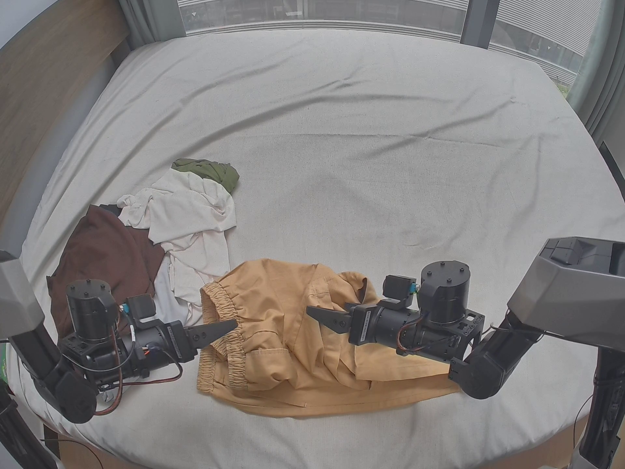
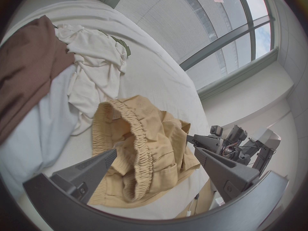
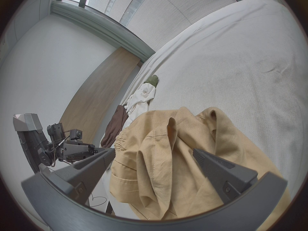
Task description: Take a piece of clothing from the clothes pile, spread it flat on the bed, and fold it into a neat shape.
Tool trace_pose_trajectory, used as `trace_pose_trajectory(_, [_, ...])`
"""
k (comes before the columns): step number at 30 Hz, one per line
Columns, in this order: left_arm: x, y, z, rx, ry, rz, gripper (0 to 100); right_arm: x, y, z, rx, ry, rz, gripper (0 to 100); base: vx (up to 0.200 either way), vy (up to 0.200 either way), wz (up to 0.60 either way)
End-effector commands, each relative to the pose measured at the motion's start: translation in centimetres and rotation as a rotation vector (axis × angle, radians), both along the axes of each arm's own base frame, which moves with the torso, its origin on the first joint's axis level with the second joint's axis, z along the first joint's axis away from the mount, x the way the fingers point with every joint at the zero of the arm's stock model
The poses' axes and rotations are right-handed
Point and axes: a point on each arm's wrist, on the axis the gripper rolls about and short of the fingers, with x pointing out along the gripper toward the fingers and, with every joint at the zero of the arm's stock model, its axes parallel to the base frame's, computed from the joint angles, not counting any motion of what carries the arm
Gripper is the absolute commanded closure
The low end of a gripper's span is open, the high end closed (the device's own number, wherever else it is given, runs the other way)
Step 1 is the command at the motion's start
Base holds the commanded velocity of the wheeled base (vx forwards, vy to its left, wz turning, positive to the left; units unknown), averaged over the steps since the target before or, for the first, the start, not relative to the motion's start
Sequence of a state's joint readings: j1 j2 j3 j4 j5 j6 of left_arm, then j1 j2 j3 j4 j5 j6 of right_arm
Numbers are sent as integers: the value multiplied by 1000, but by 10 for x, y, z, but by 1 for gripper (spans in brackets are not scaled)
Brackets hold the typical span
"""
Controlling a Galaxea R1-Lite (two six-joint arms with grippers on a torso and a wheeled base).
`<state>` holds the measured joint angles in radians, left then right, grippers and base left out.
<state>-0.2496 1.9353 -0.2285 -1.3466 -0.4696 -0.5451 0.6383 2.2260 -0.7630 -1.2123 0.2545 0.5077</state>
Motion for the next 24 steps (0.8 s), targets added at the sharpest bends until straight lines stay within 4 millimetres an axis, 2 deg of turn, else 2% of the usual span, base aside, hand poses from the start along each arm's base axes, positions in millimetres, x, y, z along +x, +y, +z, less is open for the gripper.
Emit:
trace_pose_trajectory(1, [4, -12, -23, -8, 76, -30, 0, 1, -2, 1, 4, -1, -5, 0, 0, 0, 0])
trace_pose_trajectory(7, [10, -22, -39, -12, 79, -47, 0, 0, -1, 2, 6, -3, -4, 0, 0, 0, 0])
trace_pose_trajectory(20, [18, -31, -36, -98, 76, -40, 0, 0, -2, 2, 5, -2, -5, 0, 0, 0, 0])
trace_pose_trajectory(21, [18, -31, -36, -97, 77, -40, 100, 0, -2, 2, 6, -3, -5, 0, 0, 0, 0])
trace_pose_trajectory(24, [18, -31, -37, -96, 78, -40, 100, 0, -2, 1, 4, -1, -5, 0, 0, 0, 0])
